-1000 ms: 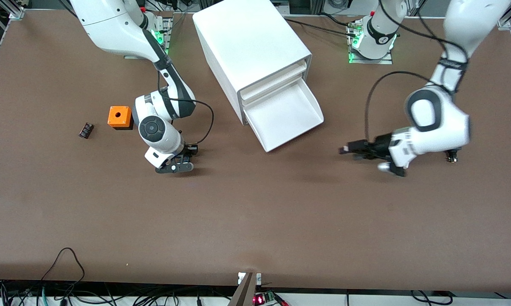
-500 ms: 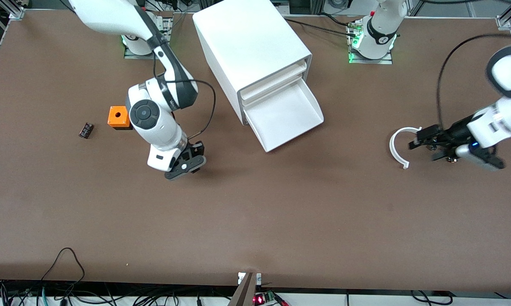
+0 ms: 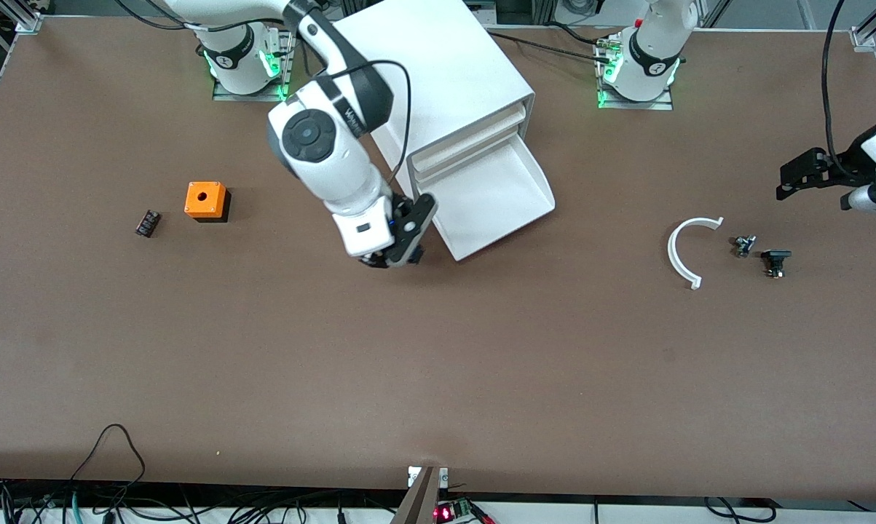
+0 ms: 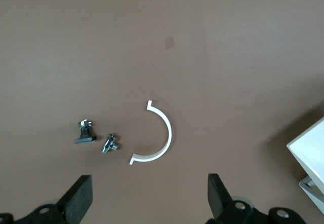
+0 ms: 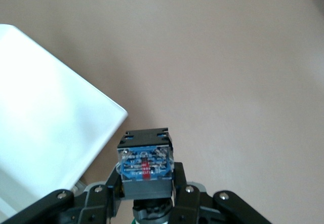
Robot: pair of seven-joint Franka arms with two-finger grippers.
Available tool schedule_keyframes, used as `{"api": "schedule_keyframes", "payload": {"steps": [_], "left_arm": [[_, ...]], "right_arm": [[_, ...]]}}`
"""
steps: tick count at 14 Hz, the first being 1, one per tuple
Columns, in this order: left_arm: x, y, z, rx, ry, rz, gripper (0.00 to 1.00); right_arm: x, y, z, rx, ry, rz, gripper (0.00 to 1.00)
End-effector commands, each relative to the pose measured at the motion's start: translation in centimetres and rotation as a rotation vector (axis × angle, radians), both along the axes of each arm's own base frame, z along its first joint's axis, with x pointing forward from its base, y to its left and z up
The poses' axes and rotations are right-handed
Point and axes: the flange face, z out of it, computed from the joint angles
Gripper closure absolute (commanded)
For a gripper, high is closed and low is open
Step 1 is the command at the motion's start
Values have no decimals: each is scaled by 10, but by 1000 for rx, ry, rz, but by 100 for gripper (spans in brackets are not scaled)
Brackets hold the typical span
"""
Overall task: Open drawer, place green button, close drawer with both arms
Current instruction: 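Carry the green button with the right gripper over the open drawer, then lower the button into the drawer and open the right gripper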
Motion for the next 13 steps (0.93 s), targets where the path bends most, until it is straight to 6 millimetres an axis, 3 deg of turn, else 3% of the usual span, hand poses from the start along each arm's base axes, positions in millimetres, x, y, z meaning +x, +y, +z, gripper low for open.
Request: {"api": "schedule_keyframes", "payload": {"steps": [1, 5, 10, 13], "left_arm": [[2, 2, 2, 31, 14, 26, 0], [2, 2, 2, 32, 14, 28, 0], [2, 2, 2, 31, 13, 28, 0], [2, 2, 2, 31, 12, 25, 0]], "right_arm": [[-13, 39, 6, 14, -44, 164, 62], [-45, 83, -10, 11, -80, 378, 62], [-95, 128, -72, -66, -51, 574, 62], [-110, 137, -98, -124, -43, 630, 62]]}}
